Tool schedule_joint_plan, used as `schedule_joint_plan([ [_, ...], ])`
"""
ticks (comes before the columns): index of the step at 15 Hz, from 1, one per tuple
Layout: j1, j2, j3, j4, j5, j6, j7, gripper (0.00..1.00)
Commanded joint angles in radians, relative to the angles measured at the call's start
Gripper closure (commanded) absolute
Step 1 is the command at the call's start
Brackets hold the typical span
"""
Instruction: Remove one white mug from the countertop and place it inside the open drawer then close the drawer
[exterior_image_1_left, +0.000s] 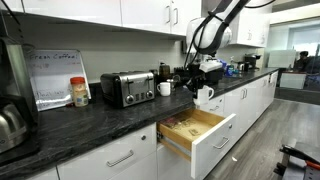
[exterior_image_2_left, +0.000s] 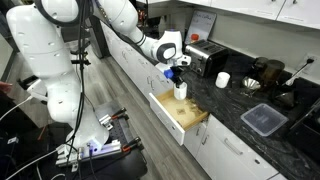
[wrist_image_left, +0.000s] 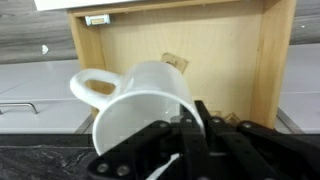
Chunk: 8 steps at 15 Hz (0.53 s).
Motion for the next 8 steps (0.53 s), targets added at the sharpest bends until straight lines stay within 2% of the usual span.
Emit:
schedule_joint_plan([
  [1, 0.001, -0.029, -0.001, -0.075, 0.012, 0.078, 0.01, 0.98],
  [8, 0.002, -0.02, -0.002, -0.166, 0.046, 0.211, 0.012, 0.98],
])
